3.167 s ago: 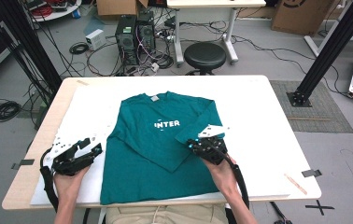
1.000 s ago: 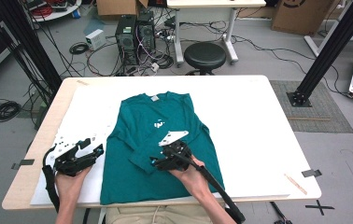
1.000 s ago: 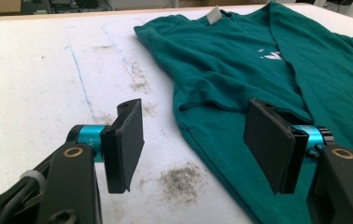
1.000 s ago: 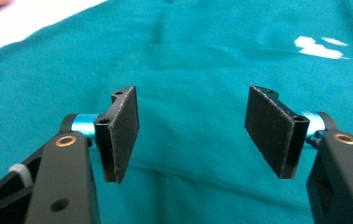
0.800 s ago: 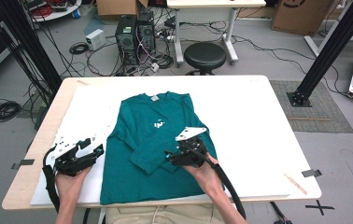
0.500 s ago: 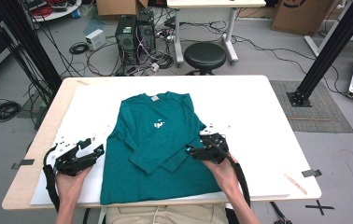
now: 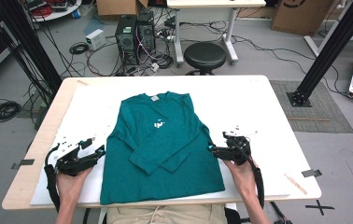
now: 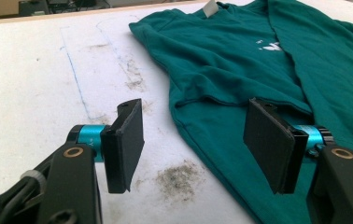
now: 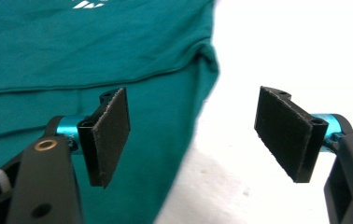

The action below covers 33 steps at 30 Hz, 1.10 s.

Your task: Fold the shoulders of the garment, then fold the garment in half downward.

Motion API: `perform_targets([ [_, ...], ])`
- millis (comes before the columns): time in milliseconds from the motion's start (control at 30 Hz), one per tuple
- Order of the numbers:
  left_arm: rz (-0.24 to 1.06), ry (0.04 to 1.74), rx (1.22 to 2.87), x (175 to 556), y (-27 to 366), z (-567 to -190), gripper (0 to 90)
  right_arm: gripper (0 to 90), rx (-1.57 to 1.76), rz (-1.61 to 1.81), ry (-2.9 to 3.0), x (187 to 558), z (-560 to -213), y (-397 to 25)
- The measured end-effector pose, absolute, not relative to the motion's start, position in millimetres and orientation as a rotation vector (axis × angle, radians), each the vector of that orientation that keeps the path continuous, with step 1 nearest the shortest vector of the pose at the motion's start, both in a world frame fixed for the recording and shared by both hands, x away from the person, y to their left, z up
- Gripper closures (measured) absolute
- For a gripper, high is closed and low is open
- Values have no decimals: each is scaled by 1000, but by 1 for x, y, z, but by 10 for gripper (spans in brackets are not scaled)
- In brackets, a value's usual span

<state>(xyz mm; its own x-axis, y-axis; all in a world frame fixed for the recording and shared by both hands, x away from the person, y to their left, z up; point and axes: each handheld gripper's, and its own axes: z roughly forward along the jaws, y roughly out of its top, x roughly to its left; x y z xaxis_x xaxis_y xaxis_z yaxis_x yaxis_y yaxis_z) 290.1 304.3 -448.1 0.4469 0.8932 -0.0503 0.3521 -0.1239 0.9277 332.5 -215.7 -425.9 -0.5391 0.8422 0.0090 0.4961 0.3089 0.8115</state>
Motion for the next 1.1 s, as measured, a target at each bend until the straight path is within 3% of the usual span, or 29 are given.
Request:
perform_targets([
  [700, 680, 1111, 1730, 294, 298, -441, 398, 276, 1238, 1092, 2154, 336, -431, -227],
  [1100, 652, 1110, 1780, 301, 292, -439, 420, 347, 1231, 1057, 2211, 337, -434, -223],
])
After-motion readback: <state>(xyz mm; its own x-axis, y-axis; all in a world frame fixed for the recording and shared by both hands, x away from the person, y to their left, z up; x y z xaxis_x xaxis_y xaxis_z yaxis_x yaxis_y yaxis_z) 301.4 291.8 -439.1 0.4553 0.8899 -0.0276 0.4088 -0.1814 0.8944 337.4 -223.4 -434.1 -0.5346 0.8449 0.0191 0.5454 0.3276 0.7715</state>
